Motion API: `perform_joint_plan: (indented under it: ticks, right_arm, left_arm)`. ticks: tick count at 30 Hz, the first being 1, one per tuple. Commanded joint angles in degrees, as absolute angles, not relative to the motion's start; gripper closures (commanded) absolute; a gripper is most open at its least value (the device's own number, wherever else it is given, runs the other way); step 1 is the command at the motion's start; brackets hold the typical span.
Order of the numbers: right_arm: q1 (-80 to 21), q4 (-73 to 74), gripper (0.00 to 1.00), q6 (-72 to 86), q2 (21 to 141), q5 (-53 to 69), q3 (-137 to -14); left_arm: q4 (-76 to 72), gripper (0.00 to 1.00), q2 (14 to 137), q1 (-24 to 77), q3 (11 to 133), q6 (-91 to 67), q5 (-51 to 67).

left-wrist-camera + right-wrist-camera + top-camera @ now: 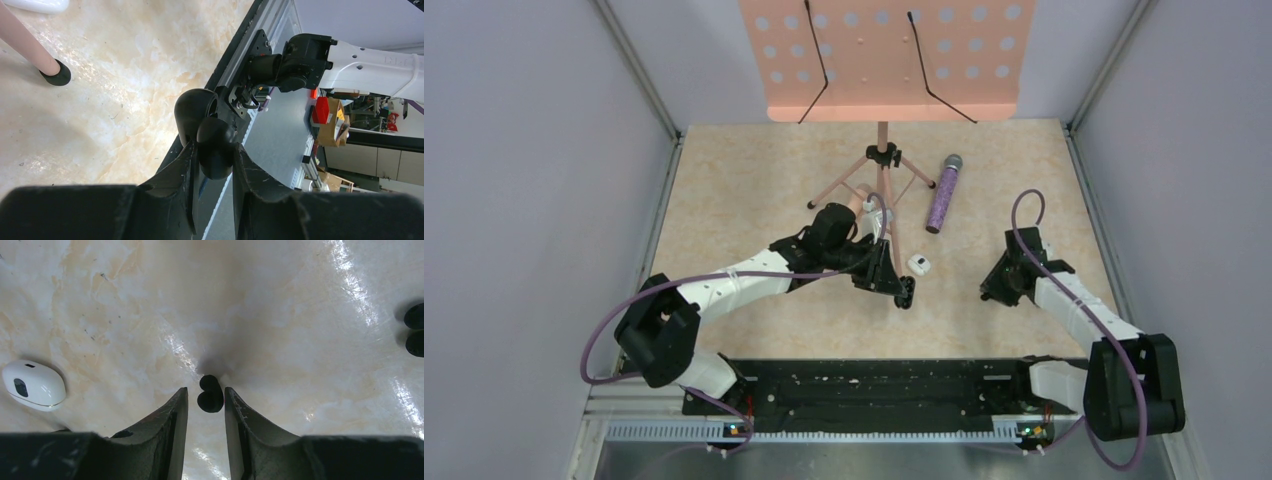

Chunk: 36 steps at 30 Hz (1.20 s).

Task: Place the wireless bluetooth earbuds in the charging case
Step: Pick up the right earbud from the corner of the board.

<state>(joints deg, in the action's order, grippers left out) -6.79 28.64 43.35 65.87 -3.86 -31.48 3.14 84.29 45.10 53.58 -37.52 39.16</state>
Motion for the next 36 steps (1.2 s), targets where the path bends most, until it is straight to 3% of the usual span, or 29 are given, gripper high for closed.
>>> perform_joint_plan:
  ticks: [1, 12, 18, 26, 32, 36]
  right_arm:
    - [-5.6, 27.3, 0.69, 42.4, 64.6, -4.1, -30.9]
    - [-5.5, 26.8, 0.83, 42.3, 64.8, -3.0, -30.8]
    - [-5.5, 27.1, 1.0, 42.4, 64.2, -2.6, -31.5]
    - [-5.5, 31.8, 1.0, 40.7, 59.3, -0.2, -37.0]
    - [-6.7, 26.7, 1.0, 42.0, 49.7, 10.1, -37.3]
    - [-12.3, 24.9, 1.0, 42.7, 43.5, 6.6, -38.5]
  left_arm:
    - [1.4, 1.0, 83.9, 45.2, 55.5, -37.1, 39.4]
    - [1.1, 1.0, 83.5, 45.2, 54.9, -37.3, 39.2]
    - [1.0, 1.0, 83.9, 45.2, 54.8, -37.4, 39.2]
    - [-1.1, 1.0, 84.5, 45.2, 54.8, -38.4, 40.1]
    - [-5.4, 1.0, 85.4, 45.2, 53.7, -41.4, 40.6]
    - [-6.4, 1.0, 86.1, 45.2, 53.6, -42.6, 41.0]
